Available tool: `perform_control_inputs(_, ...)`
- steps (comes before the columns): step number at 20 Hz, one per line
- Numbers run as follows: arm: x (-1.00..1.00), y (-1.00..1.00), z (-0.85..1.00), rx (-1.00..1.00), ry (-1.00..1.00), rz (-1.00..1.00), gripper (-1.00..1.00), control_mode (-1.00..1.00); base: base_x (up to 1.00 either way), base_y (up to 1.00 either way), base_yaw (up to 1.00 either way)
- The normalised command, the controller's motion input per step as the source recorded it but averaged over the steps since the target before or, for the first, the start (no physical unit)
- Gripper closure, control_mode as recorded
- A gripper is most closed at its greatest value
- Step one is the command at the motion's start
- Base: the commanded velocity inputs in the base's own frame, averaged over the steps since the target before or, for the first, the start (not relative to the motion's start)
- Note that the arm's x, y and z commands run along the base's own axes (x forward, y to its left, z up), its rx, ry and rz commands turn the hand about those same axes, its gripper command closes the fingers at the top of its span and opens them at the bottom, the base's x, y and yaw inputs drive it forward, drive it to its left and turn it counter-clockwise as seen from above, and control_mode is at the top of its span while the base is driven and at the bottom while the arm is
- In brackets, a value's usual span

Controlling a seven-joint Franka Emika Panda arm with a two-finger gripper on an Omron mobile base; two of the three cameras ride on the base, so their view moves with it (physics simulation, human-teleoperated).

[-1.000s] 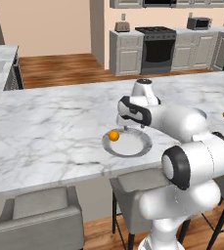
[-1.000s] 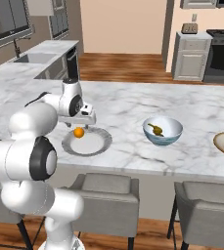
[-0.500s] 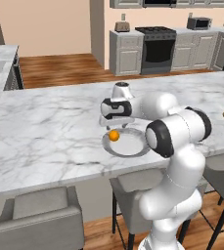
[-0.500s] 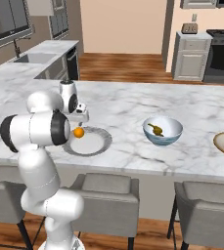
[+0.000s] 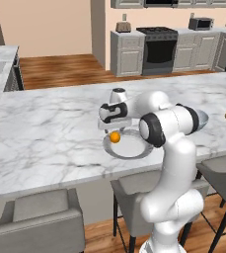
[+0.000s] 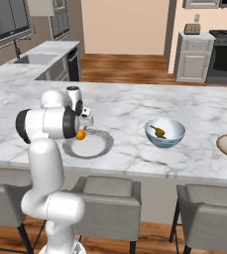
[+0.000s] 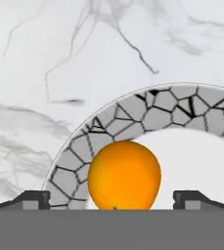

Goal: Take the fruits from the plate on the dining counter and place two fruits in each bowl.

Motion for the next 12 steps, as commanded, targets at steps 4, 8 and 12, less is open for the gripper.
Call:
perform_control_inputs(4,0.17,0.00,-0.25,0.00,0.03,0.00,-1.00,-1.00,0.00,0.00,0.00)
perform_control_inputs(8,0.00,-0.06,-0.18,0.00,0.02,0.00,-1.00,-1.00,0.00,0.00,0.00)
perform_control_inputs(12,0.00,-0.09,-0.19,0.00,0.00,0.00,-1.00,-1.00,0.00,0.00,0.00)
